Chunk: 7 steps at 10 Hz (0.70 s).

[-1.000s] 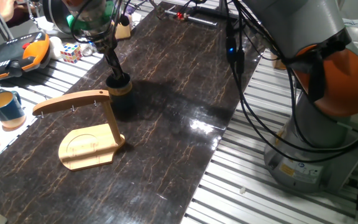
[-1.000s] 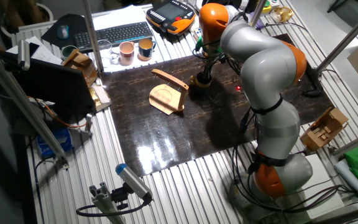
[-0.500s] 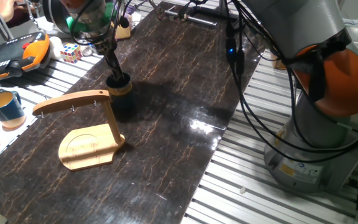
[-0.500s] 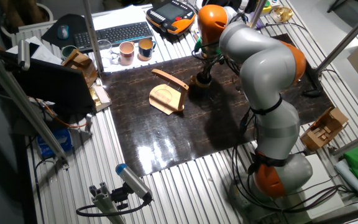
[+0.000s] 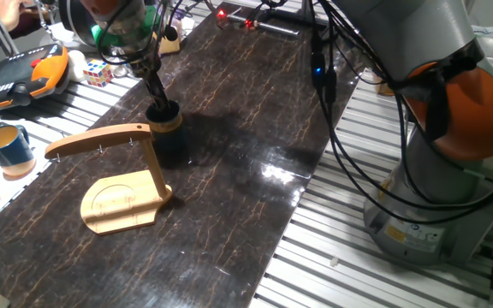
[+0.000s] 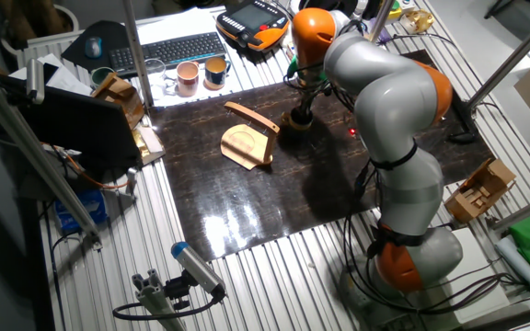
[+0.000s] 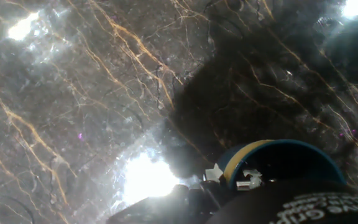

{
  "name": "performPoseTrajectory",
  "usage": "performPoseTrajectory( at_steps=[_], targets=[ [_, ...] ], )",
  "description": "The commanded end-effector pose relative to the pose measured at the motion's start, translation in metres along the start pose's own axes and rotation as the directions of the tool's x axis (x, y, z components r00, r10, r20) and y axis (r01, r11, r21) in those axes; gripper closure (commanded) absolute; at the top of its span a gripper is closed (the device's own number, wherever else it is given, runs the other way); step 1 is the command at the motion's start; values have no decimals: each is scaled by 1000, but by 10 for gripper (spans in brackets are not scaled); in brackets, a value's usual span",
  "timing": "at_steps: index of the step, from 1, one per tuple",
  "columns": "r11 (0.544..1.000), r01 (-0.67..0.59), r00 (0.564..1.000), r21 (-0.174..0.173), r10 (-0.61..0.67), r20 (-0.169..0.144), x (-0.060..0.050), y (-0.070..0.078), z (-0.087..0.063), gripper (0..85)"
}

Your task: Put the cup on the cup rack

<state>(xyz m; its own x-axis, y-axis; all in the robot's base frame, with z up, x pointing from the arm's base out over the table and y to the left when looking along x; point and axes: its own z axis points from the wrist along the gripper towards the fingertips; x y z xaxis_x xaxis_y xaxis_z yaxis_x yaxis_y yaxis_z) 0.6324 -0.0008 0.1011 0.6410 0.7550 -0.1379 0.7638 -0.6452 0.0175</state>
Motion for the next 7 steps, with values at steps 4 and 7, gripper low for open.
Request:
performPoseTrajectory(
  at_steps=[4, 7],
  targets=[
    [1000, 18, 1000, 4, -18, -9, -1, 1, -3, 840],
    [999, 28, 999, 26, -27, -47, -2, 0, -11, 840]
  ],
)
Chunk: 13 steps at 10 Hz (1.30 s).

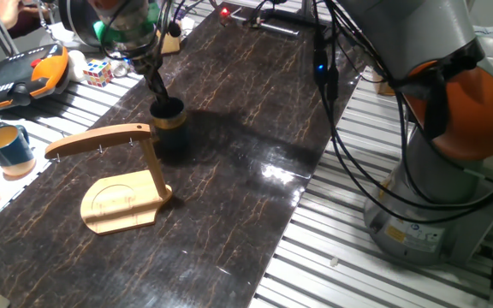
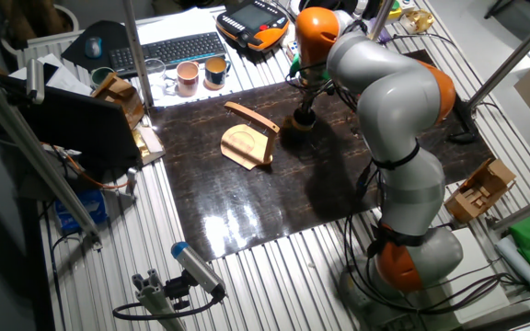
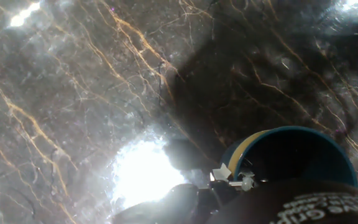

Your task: Put the cup on the cup rack

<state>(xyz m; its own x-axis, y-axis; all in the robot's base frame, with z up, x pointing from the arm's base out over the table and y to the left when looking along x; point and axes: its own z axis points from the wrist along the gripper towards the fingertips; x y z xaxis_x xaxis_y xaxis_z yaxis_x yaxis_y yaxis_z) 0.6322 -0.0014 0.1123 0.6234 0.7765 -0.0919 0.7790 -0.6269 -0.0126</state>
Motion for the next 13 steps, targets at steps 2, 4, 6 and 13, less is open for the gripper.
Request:
performPoseTrajectory(
  at_steps=[2, 4, 6, 13],
  targets=[
    [1000, -7, 1000, 6, 7, -8, 0, 0, -2, 840],
    [1000, -3, 1000, 10, 3, -13, 0, -2, -6, 840],
    [1000, 21, 999, 7, -21, -32, -3, -4, -17, 840],
    [997, 74, 988, -14, -75, -135, 13, -22, -71, 840]
  ],
)
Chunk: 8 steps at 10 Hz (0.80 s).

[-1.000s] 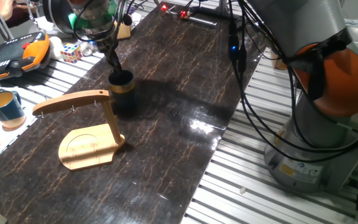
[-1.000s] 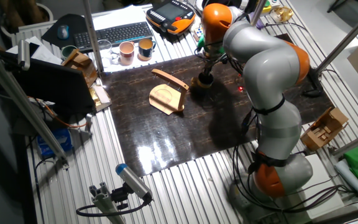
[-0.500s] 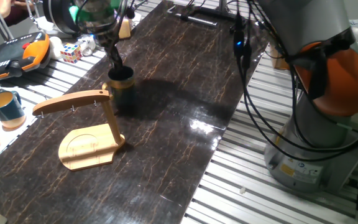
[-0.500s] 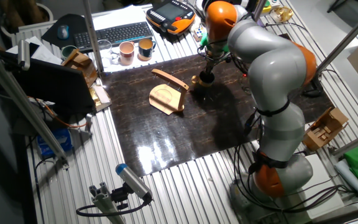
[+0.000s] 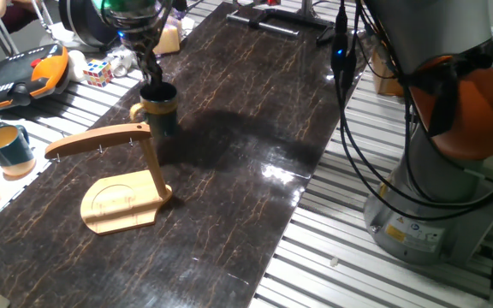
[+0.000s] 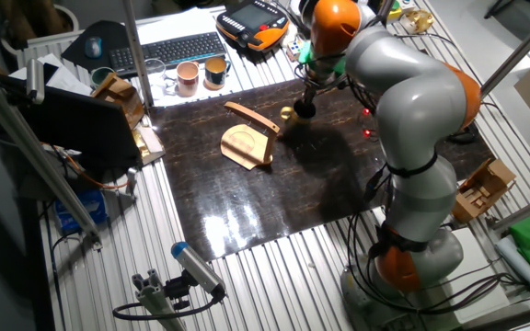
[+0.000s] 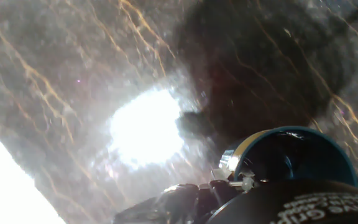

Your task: Put the cup on the cup rack

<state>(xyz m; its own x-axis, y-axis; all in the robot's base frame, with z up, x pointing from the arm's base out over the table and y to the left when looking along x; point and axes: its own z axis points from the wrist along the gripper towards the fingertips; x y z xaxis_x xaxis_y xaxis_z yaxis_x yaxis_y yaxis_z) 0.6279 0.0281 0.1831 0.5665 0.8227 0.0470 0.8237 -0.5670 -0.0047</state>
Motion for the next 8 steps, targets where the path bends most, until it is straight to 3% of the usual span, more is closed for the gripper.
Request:
performPoseTrajectory(
  at_steps=[1, 4, 8],
  targets=[
    [1000, 3, 1000, -2, -3, -9, 4, -1, -4, 840],
    [1000, -2, 1000, -17, 2, -30, 25, -8, -15, 840],
    [1000, -24, 998, -13, 23, -66, 44, -13, -20, 840]
  ],
)
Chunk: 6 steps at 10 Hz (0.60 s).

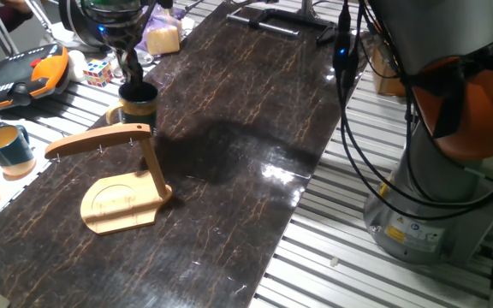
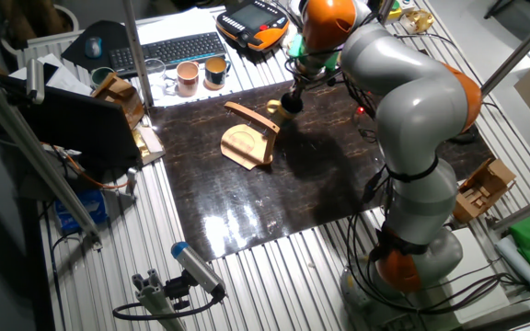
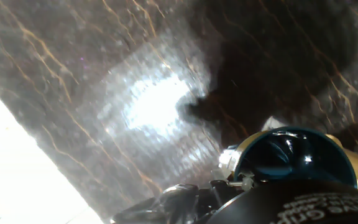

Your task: Put the cup on the cup rack

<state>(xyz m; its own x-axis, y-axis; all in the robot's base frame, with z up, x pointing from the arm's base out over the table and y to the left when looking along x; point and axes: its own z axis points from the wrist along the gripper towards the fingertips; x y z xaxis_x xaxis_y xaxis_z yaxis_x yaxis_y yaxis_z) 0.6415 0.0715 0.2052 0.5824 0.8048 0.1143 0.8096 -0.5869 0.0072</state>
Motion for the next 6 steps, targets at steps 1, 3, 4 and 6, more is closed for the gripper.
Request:
performPoseTrajectory(
  at_steps=[1, 3, 4, 6],
  targets=[
    [1000, -1, 1000, 3, 1, -8, 3, -1, 0, 840],
    [1000, 15, 999, 6, -15, -48, 7, -1, 0, 840],
    [1000, 25, 997, 2, -25, -70, 10, -2, 0, 840],
    [1000, 30, 996, -2, -30, -89, 16, -3, 1, 840]
  ],
)
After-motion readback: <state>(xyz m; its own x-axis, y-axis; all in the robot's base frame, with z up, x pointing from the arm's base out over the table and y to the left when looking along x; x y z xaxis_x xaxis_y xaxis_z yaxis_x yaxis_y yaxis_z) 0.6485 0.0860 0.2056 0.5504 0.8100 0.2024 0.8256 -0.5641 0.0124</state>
